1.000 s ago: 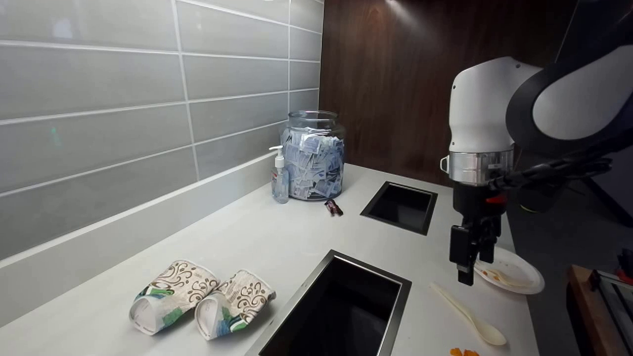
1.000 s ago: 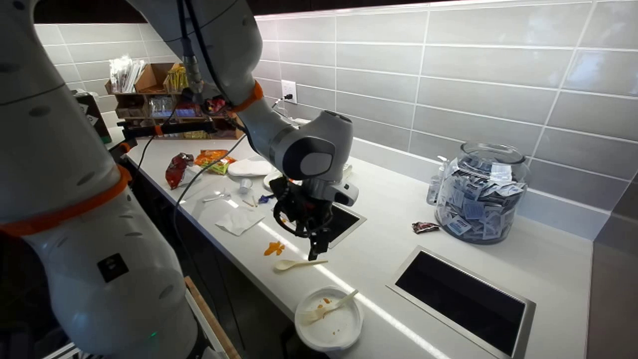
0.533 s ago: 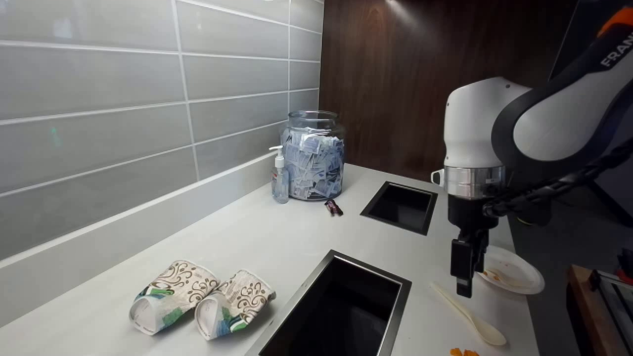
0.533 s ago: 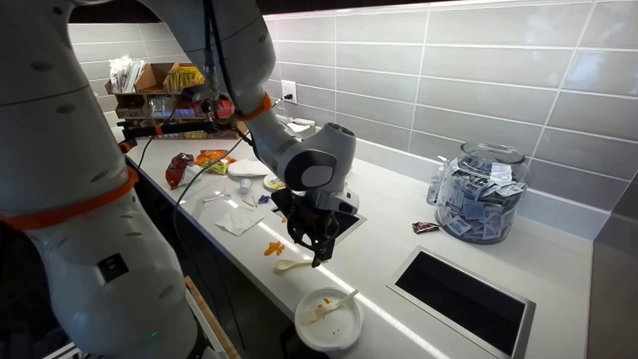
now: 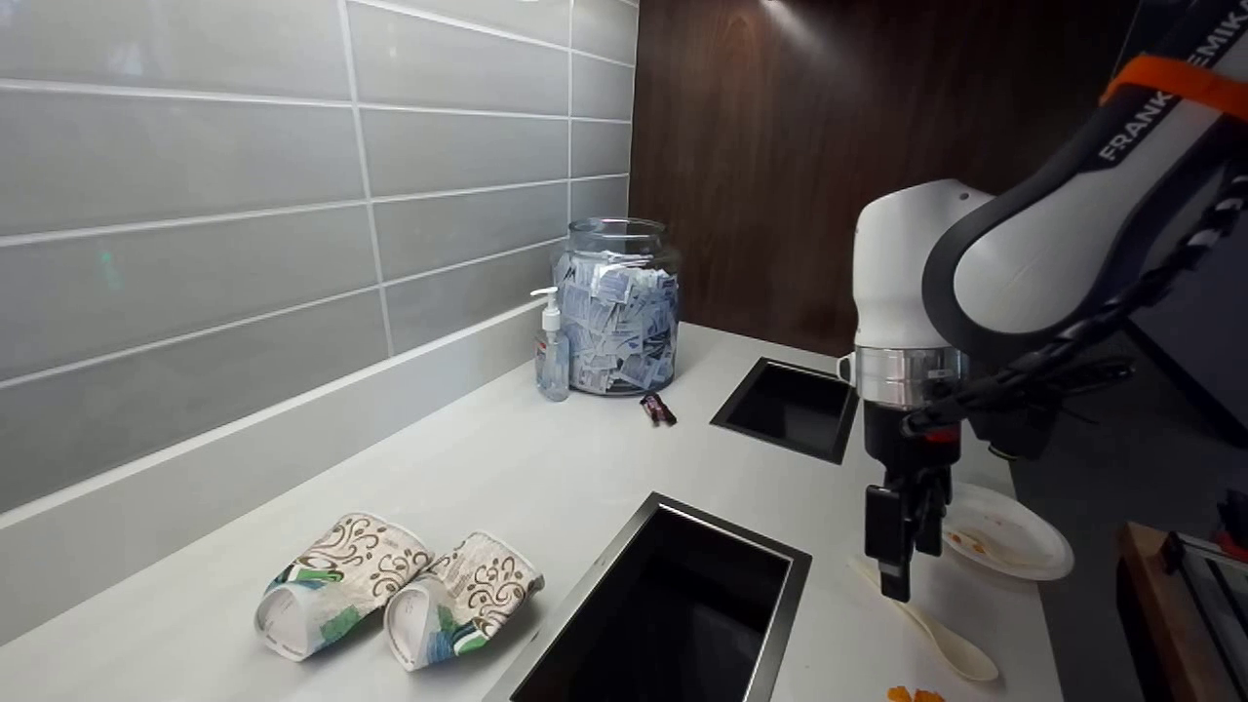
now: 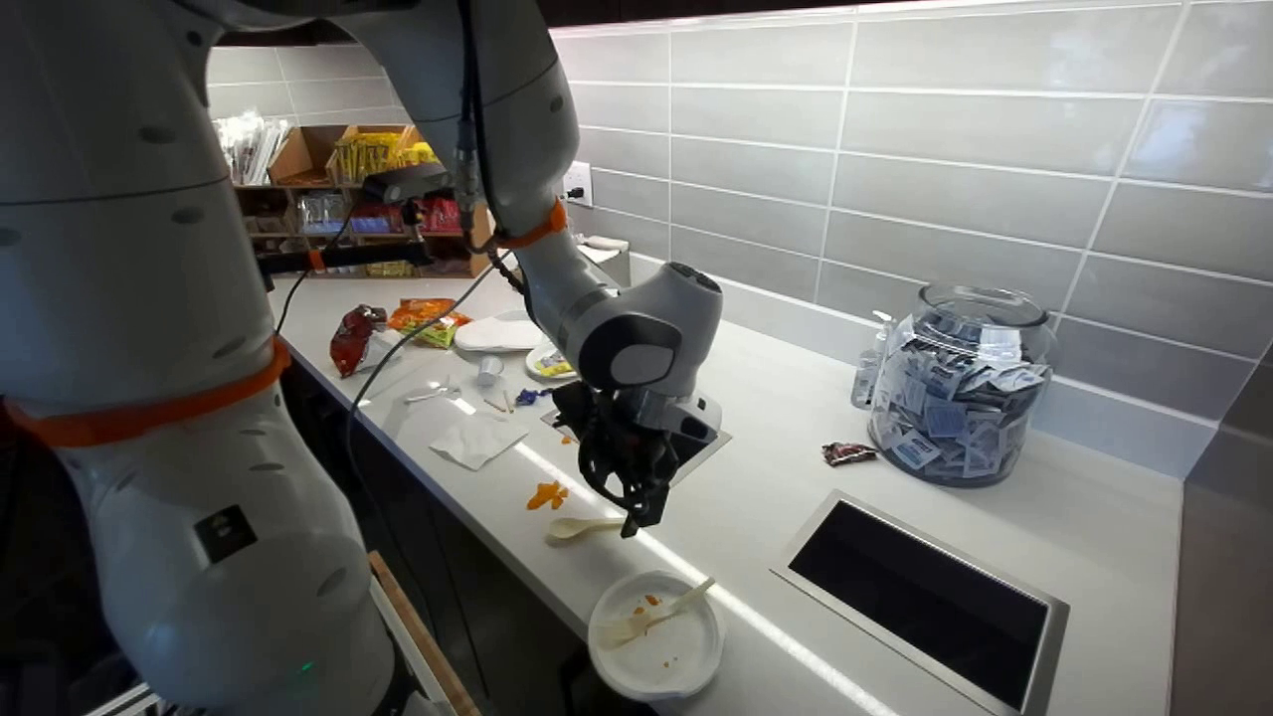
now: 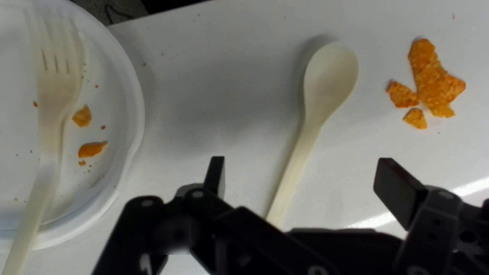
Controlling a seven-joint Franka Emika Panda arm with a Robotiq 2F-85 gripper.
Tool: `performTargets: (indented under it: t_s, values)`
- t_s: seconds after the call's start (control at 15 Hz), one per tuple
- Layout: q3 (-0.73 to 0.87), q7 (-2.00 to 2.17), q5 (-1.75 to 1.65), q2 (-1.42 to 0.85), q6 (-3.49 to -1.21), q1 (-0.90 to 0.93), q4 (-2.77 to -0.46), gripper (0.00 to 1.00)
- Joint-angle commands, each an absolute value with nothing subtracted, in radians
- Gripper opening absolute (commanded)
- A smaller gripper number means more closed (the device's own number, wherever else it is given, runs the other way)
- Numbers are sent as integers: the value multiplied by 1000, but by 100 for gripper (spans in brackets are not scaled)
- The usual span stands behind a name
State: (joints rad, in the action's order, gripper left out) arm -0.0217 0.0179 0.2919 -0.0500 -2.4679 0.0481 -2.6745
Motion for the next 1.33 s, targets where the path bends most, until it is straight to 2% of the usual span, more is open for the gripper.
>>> performTargets:
  t_s: [0.0,0.13,0.2,0.33,0.47,0.53,0.67,0.73,0.8,0.87,0.93,1.0,1.27]
  values:
    - [-30,70,317,-94,-2493,42,-2651,100]
    - [-30,97,312,-107,-2499,43,-2642,100]
    - [-30,105,311,-112,-2500,42,-2639,96]
    - [-30,115,315,-119,-2498,40,-2633,75]
    - [-29,122,315,-127,-2496,39,-2628,63]
    - [-29,127,314,-131,-2494,38,-2625,53]
    - [-29,133,314,-140,-2491,37,-2619,90]
    - [-30,135,315,-143,-2490,36,-2616,92]
    - [-31,136,316,-147,-2489,36,-2613,87]
    - [-31,138,316,-151,-2489,36,-2610,55]
    - [-31,138,317,-154,-2489,36,-2607,59]
    - [-31,141,316,-157,-2488,36,-2604,59]
    - [-35,121,332,-166,-2484,32,-2595,28]
